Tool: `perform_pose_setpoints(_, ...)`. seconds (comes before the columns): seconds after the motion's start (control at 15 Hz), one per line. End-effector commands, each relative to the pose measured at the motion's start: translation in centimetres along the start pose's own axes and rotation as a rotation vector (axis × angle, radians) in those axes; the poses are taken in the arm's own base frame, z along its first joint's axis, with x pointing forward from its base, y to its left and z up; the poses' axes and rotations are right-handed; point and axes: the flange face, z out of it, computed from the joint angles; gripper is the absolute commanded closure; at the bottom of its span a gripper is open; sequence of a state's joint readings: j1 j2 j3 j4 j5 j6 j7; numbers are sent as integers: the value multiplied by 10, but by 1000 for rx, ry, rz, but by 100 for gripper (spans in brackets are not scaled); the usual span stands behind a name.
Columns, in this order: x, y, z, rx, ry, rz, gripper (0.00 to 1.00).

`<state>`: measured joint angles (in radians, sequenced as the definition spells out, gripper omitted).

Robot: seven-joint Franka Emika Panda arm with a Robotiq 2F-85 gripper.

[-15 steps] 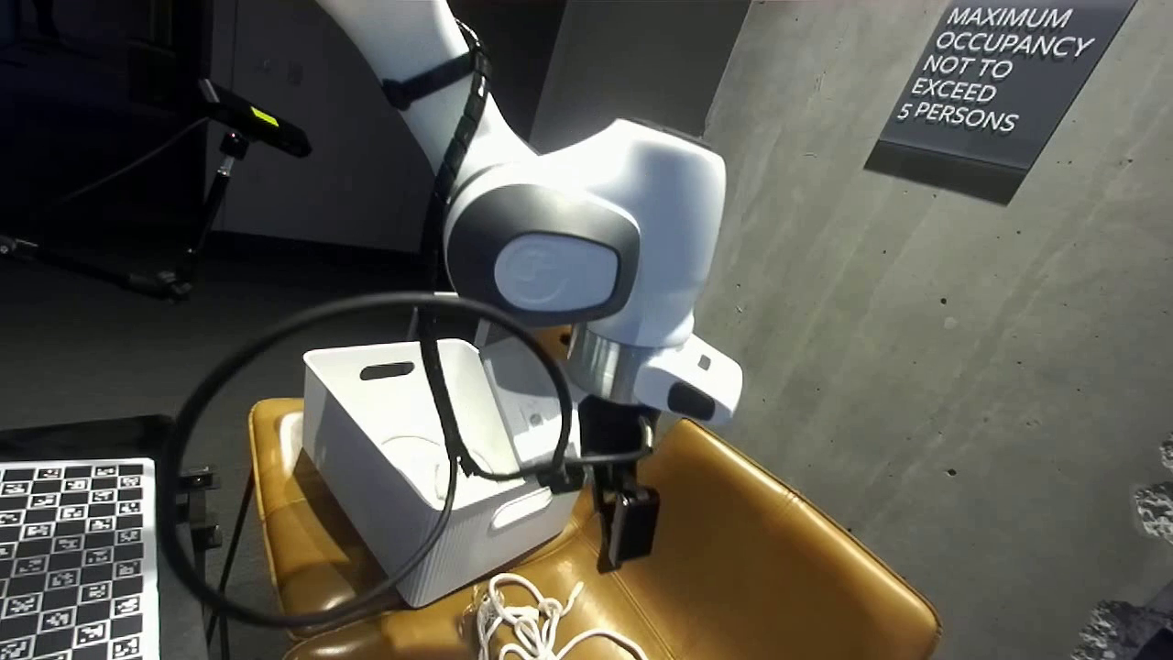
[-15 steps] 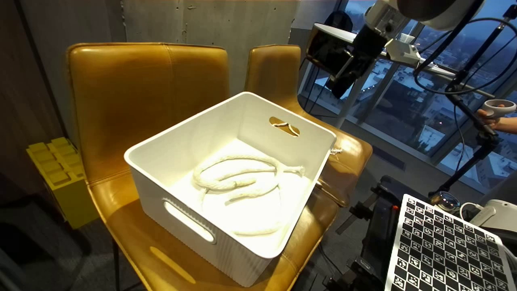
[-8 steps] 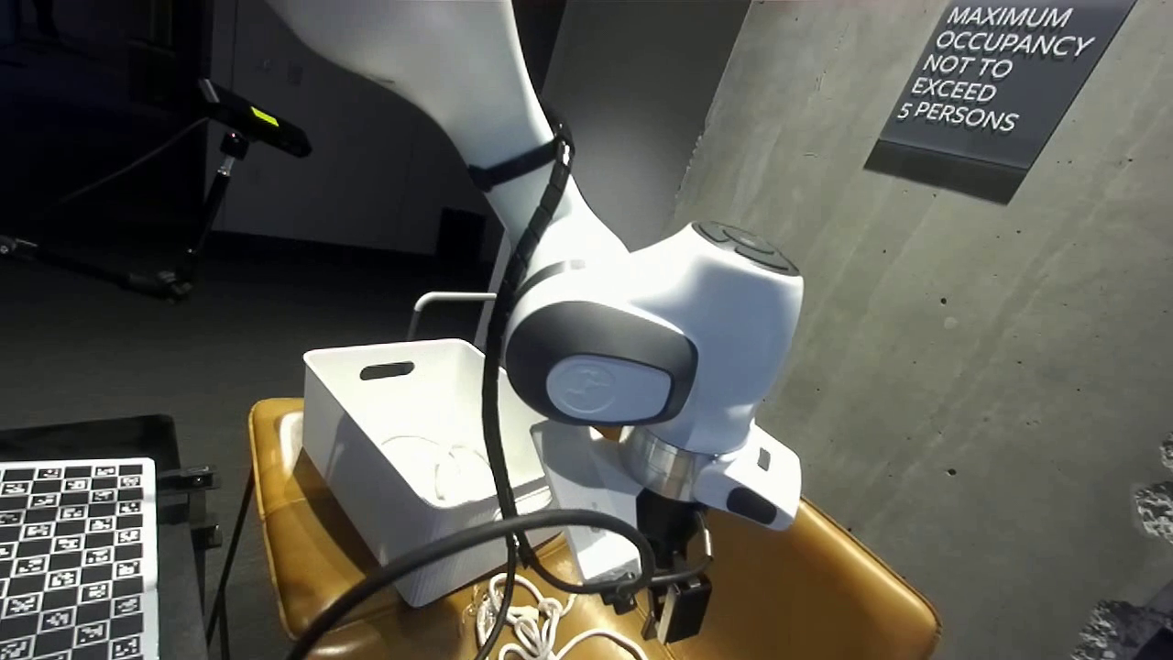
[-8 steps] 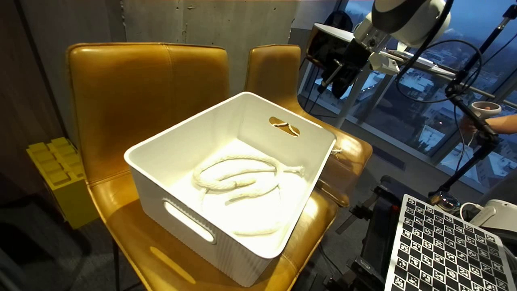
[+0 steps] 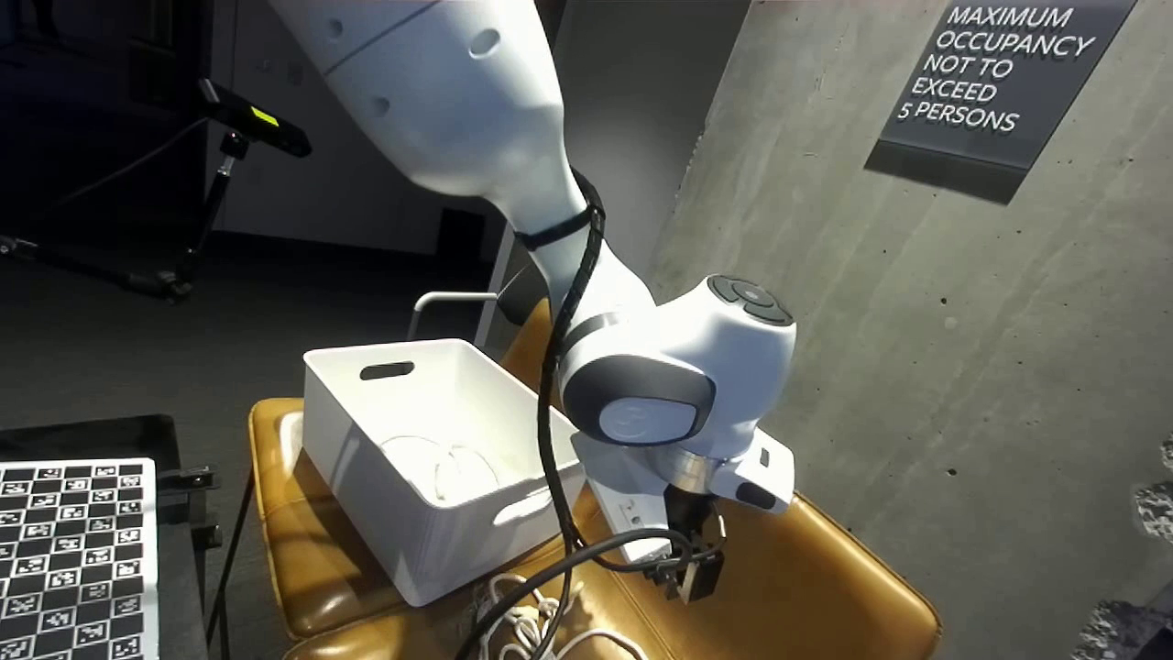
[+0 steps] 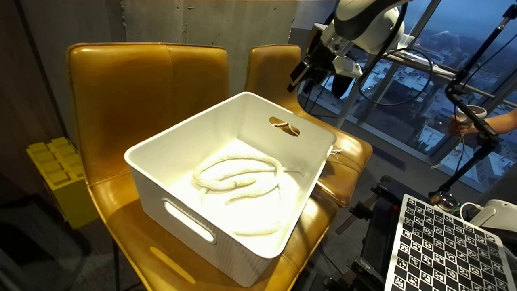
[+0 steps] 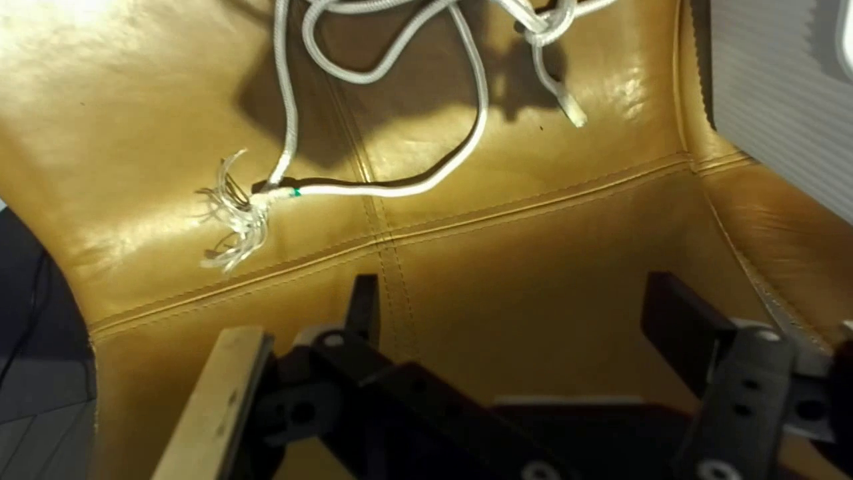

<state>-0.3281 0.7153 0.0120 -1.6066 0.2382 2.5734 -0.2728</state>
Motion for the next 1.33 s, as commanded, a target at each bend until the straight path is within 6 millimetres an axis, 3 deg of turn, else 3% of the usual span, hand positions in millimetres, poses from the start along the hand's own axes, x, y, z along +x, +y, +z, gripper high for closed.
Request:
perform_pose_setpoints(0.0,28,-12,29,13,12,-4,0)
perform_pose_setpoints(0.4,41,-8,85,20,-30,47,0)
perform_pose_setpoints(0.8,25,3,136,29,-124,135,0)
perform_pose_setpoints(1.27,-4,43,191,-20,-162,183,0)
